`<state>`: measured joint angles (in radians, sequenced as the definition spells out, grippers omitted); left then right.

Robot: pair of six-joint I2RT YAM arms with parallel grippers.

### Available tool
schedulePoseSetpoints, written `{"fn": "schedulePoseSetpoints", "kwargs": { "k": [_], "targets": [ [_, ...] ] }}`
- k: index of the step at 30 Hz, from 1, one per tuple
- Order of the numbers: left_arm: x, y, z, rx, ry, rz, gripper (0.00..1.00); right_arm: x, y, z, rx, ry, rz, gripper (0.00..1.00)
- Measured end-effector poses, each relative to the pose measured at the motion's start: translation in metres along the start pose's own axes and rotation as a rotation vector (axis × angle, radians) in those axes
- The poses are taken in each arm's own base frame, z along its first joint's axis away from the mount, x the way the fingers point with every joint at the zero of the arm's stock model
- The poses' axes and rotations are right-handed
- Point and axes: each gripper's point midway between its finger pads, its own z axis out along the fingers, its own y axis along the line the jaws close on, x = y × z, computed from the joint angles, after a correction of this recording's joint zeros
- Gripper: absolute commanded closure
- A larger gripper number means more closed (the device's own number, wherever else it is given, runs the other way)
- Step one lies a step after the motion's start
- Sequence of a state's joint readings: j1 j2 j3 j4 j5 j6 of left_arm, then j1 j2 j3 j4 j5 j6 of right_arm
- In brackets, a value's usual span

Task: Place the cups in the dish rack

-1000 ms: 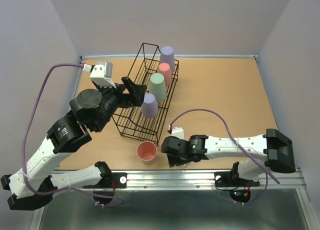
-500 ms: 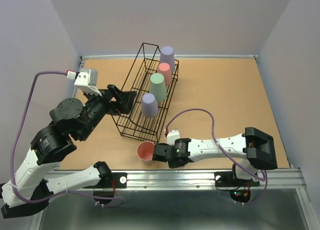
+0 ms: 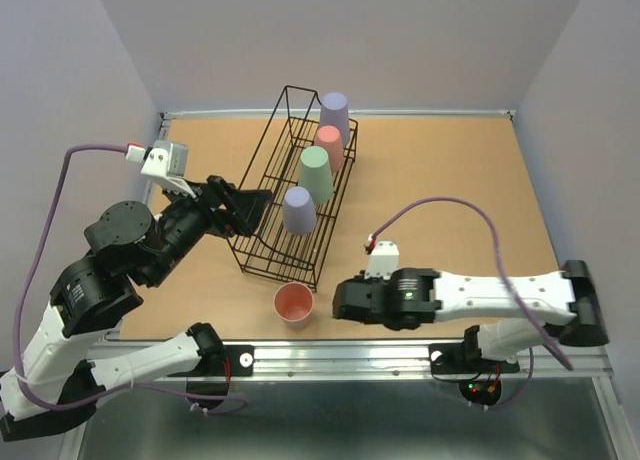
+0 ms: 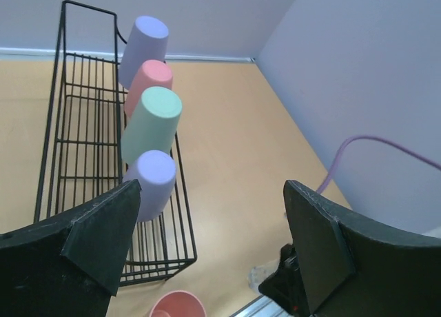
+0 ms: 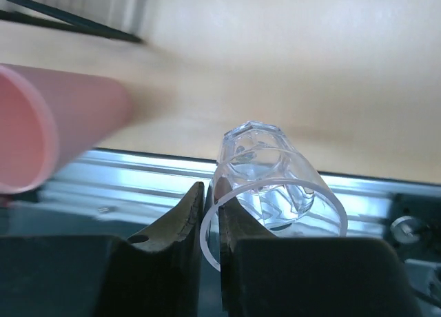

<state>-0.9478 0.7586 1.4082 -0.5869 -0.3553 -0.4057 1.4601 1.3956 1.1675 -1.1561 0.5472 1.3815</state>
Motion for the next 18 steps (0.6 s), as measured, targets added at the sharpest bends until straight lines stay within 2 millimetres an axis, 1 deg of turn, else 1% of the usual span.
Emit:
{"fn": "schedulePoseSetpoints", "kwargs": {
  "k": [1,2,3,4,5,7,8,10,11,13,14,15,16,18],
  "targets": [
    [0.001,-0.003,0.002,0.009,0.010,0.001,0.06,-0.015,0.003,-0.013,-0.067,-0.041,0.024,1.00],
    [0.002,-0.010,0.006,0.029,0.026,-0.001,0.06,-0.023,0.004,-0.022,-0.111,-0.060,0.040,0.99],
    [0.003,-0.014,0.009,0.041,0.036,-0.004,0.07,-0.036,0.006,-0.034,-0.175,-0.094,0.072,1.00],
    [0.006,-0.021,0.014,0.060,0.052,-0.013,0.07,-0.052,0.006,-0.048,-0.253,-0.128,0.112,1.00],
    [0.009,-0.026,0.018,0.076,0.065,-0.024,0.07,-0.072,0.004,-0.064,-0.327,-0.172,0.166,1.00],
    [0.018,-0.040,0.027,0.120,0.109,-0.057,0.07,-0.099,-0.007,-0.078,-0.378,-0.236,0.230,1.00],
    [0.020,-0.045,0.029,0.140,0.116,-0.075,0.07,-0.118,-0.019,-0.086,-0.396,-0.289,0.269,1.00],
    [0.022,-0.057,0.036,0.176,0.133,-0.119,0.07,-0.142,-0.034,-0.097,-0.386,-0.365,0.287,1.00],
    [0.024,-0.061,0.039,0.186,0.139,-0.135,0.07,-0.152,-0.038,-0.106,-0.394,-0.396,0.284,1.00],
    [0.026,-0.071,0.045,0.210,0.155,-0.180,0.08,-0.174,-0.035,-0.132,-0.440,-0.460,0.289,1.00],
    [0.026,-0.077,0.047,0.228,0.159,-0.205,0.08,-0.190,-0.033,-0.150,-0.477,-0.508,0.297,1.00],
    [0.025,-0.085,0.049,0.255,0.165,-0.240,0.08,-0.198,-0.030,-0.159,-0.498,-0.531,0.306,1.00],
    [0.024,-0.089,0.051,0.270,0.167,-0.256,0.08,-0.209,-0.027,-0.172,-0.537,-0.571,0.319,1.00],
    [0.020,-0.104,0.054,0.324,0.167,-0.321,0.08,-0.223,-0.026,-0.192,-0.601,-0.632,0.340,1.00]
  ]
}}
